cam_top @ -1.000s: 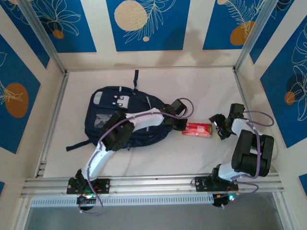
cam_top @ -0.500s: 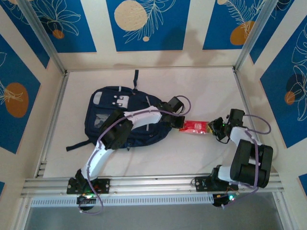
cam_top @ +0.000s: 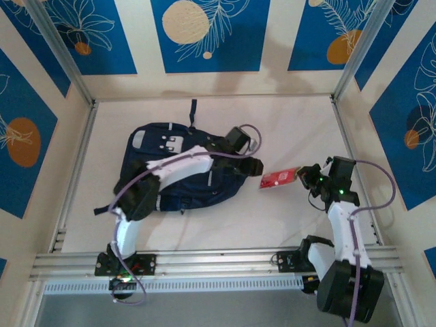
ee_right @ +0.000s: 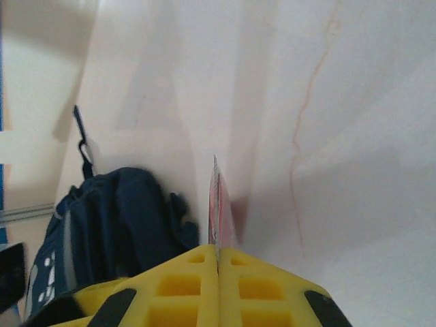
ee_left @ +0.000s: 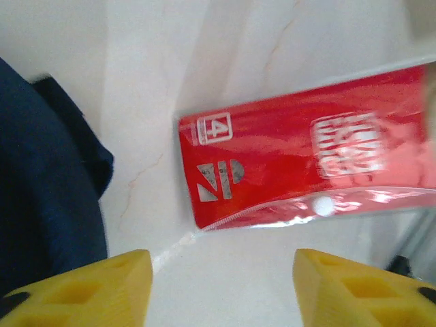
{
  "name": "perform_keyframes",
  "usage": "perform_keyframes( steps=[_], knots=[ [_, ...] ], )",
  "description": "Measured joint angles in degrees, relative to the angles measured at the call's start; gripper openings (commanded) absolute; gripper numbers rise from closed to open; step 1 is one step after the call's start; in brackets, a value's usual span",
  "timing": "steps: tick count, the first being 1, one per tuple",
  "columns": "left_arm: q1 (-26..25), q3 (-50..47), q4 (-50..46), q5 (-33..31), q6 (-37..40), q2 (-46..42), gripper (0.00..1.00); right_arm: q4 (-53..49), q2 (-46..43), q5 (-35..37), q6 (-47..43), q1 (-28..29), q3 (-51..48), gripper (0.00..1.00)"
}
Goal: Pack the student bag
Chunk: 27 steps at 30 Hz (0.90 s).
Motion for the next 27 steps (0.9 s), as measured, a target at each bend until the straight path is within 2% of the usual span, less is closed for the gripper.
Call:
perform_keyframes(
  steps=[4,8,13,16,18,21,27],
  knots=[
    [2.9,-4.5,0.5,-0.5,-0.9,-12.5,0.7,-0.7,-6.1,-1.4,3.4,0.9,0.1,0.0],
    [5.4,-10.7,2.2,-0.5,-2.6,-22.5,0.79,0.5,-7.2,-3.7,8.4,4.5,0.8,0.0],
    [7.7,-21.1,5.7,1.0,-7.2,-30.0,0.83,1.9,-7.4,-4.2,13.9,11.7,6.0,0.0],
    [9.0,-28.1,10.5,3.1,-12.0,-33.9,0.93,4.7,-7.8,-4.2,16.5,15.9,10.1,0.0],
    [9.4,-32.0,13.9,3.9,-15.2,-36.9,0.95,7.7,-8.3,-4.2,18.6,18.2,11.6,0.0],
    [9.7,-35.6,19.8,5.4,-19.0,-40.2,0.95,12.7,-8.5,-4.3,22.4,21.1,11.9,0.0],
    [9.9,-39.7,35.1,8.3,-25.9,-41.7,0.85,25.5,-8.4,-4.5,31.8,25.7,6.6,0.0]
  ],
)
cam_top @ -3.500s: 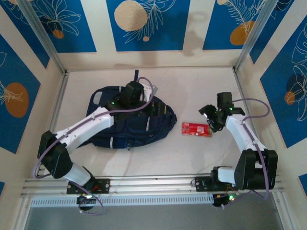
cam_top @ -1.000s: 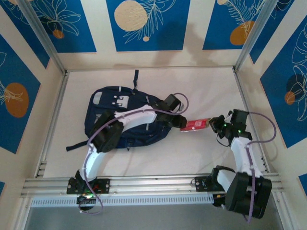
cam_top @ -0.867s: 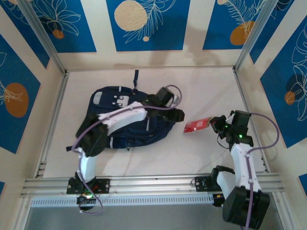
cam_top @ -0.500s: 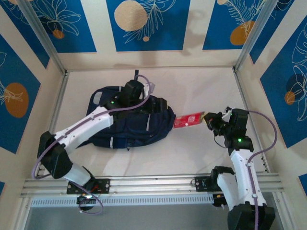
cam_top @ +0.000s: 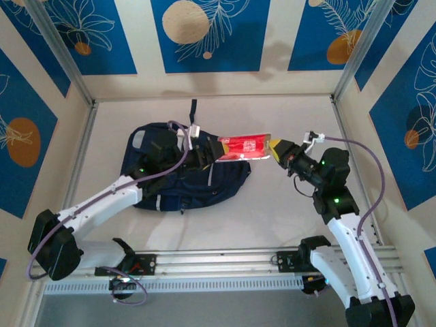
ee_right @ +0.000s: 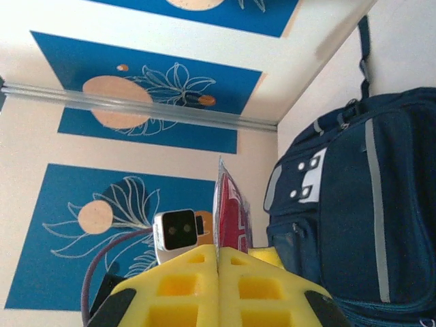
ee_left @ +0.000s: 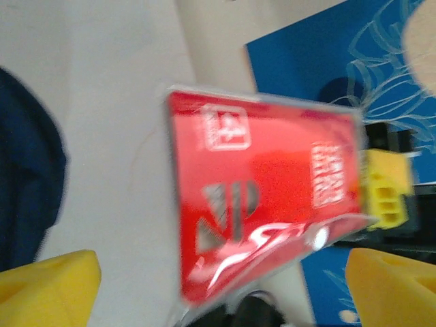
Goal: Pack the student bag
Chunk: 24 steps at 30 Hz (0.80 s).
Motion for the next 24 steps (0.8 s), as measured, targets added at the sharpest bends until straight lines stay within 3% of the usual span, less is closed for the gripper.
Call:
perform_keyframes(
  steps=[3,11,15,18,21,23,24],
  knots=[
    [0.1,-2.4,6.2,1.0,-3.2,0.0,0.73,3.9,0.0,-0.1,3.8,1.2,-2.8,0.0],
    [0.5,-5.7,21.7,3.3,-12.2,3.8,0.28,10.4,-2.3,1.5,9.1,3.5,-6.3,0.0],
    [0.5,-5.9,25.9,4.0,-14.3,4.1,0.14,10.6,-2.3,1.8,9.3,3.9,-6.6,0.0],
    [0.5,-5.9,28.0,4.3,-15.0,4.0,0.07,9.6,-2.3,1.8,8.0,3.9,-6.6,0.15],
    [0.8,-6.1,28.2,4.5,-15.0,3.7,0.02,7.0,-2.3,1.4,5.0,3.5,-6.0,0.42],
    [1.1,-6.7,28.4,4.9,-15.0,3.3,0.0,4.6,-2.3,0.6,2.2,2.9,-5.0,0.66],
    [1.3,-7.1,28.6,5.2,-15.0,3.1,0.0,4.0,-2.2,-0.2,0.5,2.4,-4.5,0.71]
  ],
)
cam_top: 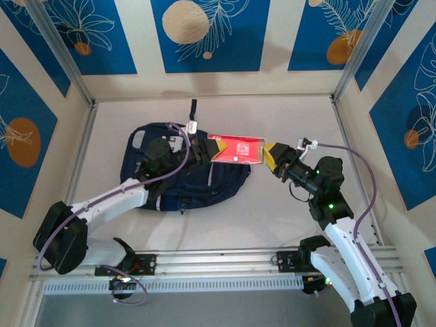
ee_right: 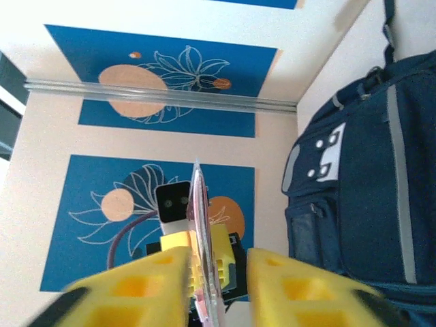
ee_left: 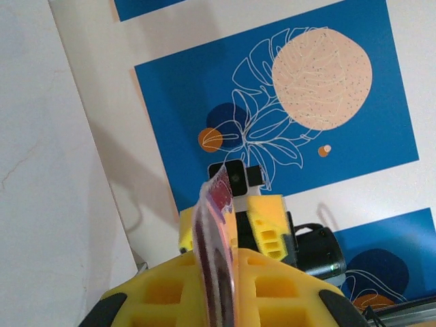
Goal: Pack the student bag
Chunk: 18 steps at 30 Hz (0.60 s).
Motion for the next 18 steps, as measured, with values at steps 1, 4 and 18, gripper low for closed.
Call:
perform_keyframes(
  steps=[1,4,18],
  knots=[
    [0.2,-0.4,0.5,0.4,-0.1,-0.1,0.0,-0.6,0.1,-1.3,-2.1,-0.6,0.5,0.75],
    [1.1,-1.6,2.7,2.1,-1.0,-0.1,0.0,-0.9,0.9,-7.1,-6.6,-3.4,1.4,0.83],
    [1.9,-3.0,6.9,10.2,-2.5,-0.1,0.01,3.2,7.5,-29.8,-12.6,-5.5,1.8,0.65]
  ],
)
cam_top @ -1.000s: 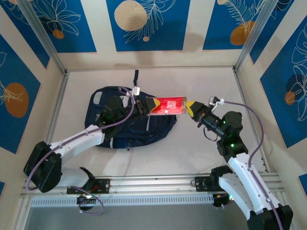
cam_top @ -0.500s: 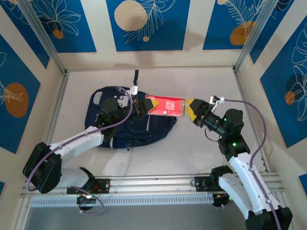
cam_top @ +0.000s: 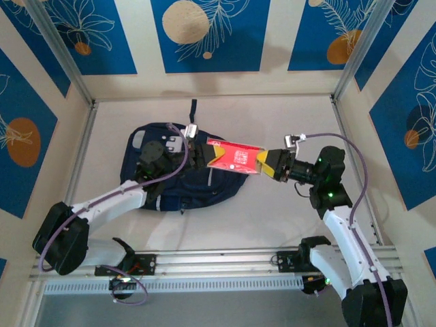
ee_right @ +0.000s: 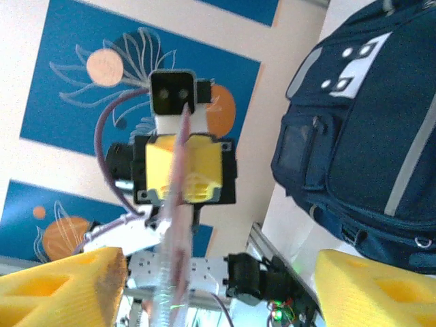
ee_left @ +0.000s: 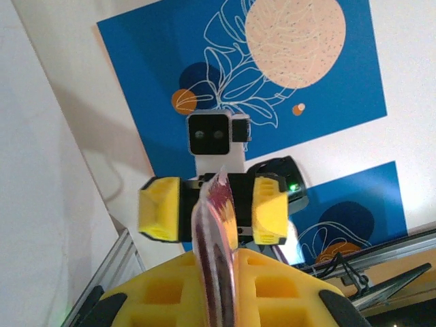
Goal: Pack the student bag
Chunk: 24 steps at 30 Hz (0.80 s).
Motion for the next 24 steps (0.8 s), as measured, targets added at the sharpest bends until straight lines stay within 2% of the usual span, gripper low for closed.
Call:
perform_keyframes(
  steps=[8,12,15,20,24],
  knots=[
    [0.0,-0.5,-4.9,0.3,5.0,0.0,0.01,1.2,1.9,1.1,-0.8,7.1,0.5,0.46],
    [0.0,-0.5,-5.1,0.4,6.1,0.0,0.0,0.9,2.9,3.1,-0.8,9.1,0.3,0.32],
    [0.0,-0.5,-5.2,0.4,7.1,0.0,0.02,0.5,3.0,4.9,-1.0,9.8,-0.2,0.17],
    [0.0,-0.5,-7.7,0.4,9.0,0.0,0.26,-1.6,2.2,6.9,-1.7,9.9,-0.9,0.05],
    [0.0,-0.4,-11.4,0.4,11.2,0.0,0.49,-3.2,-0.5,8.9,-1.8,9.0,-1.2,0.01]
  ],
)
